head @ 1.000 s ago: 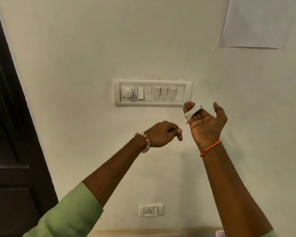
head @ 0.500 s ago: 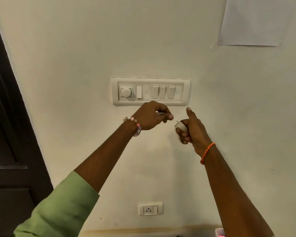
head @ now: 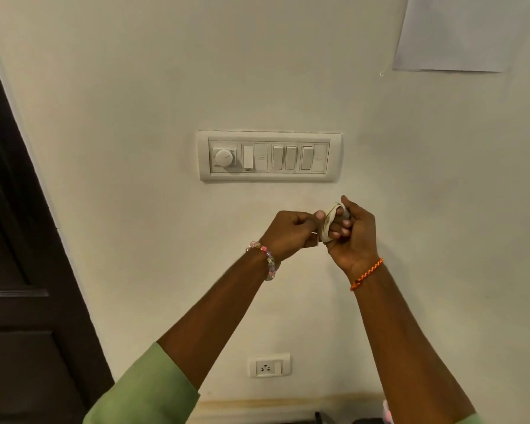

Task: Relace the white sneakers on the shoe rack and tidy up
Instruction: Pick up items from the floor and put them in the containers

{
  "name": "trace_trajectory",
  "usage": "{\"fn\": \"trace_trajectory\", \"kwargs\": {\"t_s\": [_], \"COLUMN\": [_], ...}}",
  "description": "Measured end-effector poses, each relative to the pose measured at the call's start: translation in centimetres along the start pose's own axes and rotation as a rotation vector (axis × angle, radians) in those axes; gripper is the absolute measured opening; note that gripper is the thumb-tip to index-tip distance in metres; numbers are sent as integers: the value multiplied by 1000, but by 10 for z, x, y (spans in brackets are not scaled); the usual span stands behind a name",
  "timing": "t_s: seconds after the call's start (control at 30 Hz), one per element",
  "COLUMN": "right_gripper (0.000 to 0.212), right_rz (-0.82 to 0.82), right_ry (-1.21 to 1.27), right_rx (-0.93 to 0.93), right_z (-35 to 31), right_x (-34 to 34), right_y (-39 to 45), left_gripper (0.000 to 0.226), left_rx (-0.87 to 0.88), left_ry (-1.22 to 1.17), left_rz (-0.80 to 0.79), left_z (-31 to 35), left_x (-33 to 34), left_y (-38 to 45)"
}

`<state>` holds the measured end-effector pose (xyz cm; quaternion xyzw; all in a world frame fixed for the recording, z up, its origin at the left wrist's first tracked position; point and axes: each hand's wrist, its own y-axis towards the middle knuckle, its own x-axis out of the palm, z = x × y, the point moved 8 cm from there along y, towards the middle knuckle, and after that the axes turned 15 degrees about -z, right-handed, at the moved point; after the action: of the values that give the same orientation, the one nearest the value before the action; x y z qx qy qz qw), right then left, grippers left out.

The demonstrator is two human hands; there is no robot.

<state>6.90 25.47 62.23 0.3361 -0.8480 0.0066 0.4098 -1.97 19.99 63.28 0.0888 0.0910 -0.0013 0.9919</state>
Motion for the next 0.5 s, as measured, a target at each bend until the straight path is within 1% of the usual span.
{"fn": "trace_trajectory", "kwargs": {"t_s": [0.07,0.1,0.17,0.23,0.3,0.4,0.47,0.5], "right_gripper": [55,54,53,52,45,31,21,16], "right_rz": [12,8,8,17,22,16,1,-12], "right_ry": [-56,-87,-158,-218,-249,-350,-454,-558], "right_rx": [19,33,64,97,135,206,244,267], "right_z": [7,12,19,26,33,42,49,51], "right_x": [-9,-12,-18,-27,-32,-42,-54,-63], "right_y": [-1,0,-2,-2,-2,-2,-5,-7], "left_gripper": [26,25,22,18,18,31,35,35], "left_rx": [-17,-32,-59,-76,-77,-103,-133,-143], "left_ry": [-16,-35,-18,52,129,192,211,212], "left_rz": [-3,20,99,162,207,265,286,298], "left_z": [-9,-14,-27,-37,-46,-62,-80,-89], "left_x": [3,2,-4,-7,-7,-2,1,2], "left_y": [-1,-2,0,0,0,-4,-5,-5]}}
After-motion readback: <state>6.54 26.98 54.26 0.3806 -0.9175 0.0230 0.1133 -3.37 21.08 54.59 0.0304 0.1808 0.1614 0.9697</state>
